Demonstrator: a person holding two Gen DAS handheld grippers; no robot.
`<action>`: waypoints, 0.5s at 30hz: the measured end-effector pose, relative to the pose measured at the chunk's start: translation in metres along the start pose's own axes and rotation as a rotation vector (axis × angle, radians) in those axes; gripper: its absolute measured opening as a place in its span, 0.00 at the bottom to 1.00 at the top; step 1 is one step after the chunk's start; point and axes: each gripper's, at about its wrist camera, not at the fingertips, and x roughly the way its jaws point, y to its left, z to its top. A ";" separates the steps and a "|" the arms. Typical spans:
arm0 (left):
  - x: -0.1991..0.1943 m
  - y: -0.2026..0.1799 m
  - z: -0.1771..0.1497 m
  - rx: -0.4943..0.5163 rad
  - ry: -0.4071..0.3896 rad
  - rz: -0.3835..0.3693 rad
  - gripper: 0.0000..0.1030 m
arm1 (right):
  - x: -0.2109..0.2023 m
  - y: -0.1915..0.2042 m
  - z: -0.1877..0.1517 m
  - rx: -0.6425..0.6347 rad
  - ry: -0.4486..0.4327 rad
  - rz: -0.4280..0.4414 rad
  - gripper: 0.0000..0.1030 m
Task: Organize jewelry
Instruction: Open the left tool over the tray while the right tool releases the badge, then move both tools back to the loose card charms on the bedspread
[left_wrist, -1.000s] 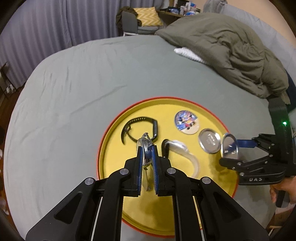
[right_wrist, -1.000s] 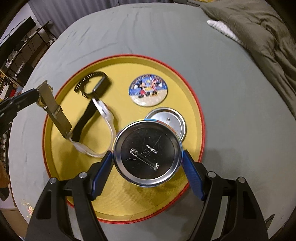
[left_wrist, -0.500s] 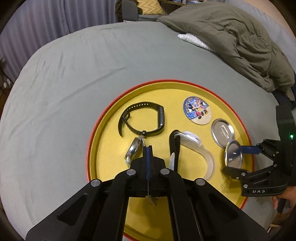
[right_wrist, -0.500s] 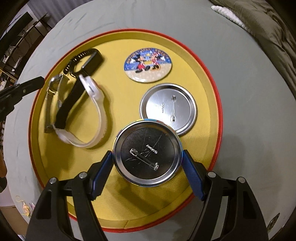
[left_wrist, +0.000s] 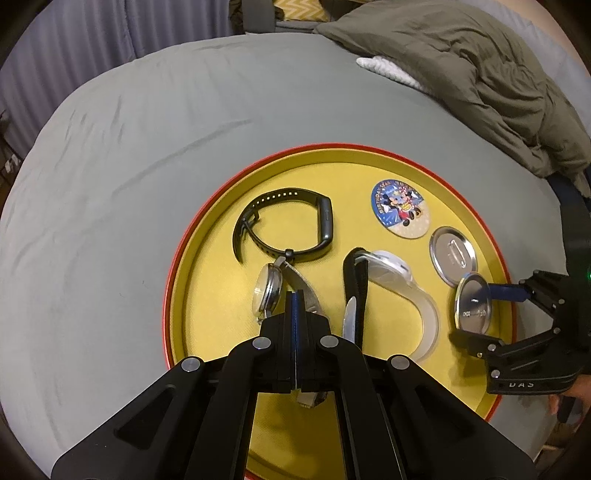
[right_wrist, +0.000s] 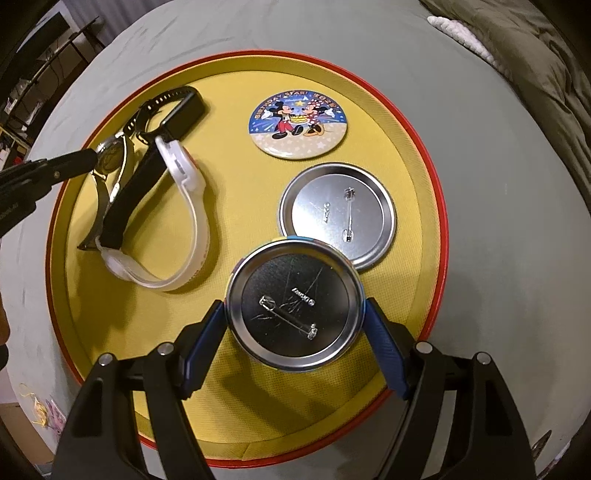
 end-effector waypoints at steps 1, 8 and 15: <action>-0.001 0.000 -0.001 0.005 0.001 0.006 0.00 | 0.001 0.001 0.000 -0.002 0.002 -0.002 0.71; -0.023 0.002 -0.012 -0.001 -0.041 0.028 0.38 | -0.003 0.010 0.003 0.000 0.003 -0.028 0.83; -0.088 0.042 -0.037 -0.085 -0.133 0.040 0.84 | -0.049 0.020 -0.006 0.070 -0.091 -0.032 0.91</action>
